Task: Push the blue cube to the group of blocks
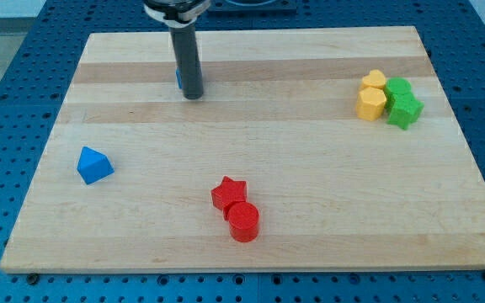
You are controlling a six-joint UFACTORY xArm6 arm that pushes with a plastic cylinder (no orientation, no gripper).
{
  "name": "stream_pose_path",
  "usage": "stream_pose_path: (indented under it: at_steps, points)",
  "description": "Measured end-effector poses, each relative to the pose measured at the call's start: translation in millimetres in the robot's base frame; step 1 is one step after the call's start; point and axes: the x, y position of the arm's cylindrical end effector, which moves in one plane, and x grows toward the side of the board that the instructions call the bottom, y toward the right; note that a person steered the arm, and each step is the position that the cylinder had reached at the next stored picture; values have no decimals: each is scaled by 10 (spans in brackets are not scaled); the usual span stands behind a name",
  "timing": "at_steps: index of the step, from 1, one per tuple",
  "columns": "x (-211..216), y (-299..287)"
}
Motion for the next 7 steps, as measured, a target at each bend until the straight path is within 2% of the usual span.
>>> stream_pose_path:
  at_steps: [2,3,4,7]
  points:
    - [-153,-664]
    - [-485,-641]
    - [-543,-330]
    - [34,1334]
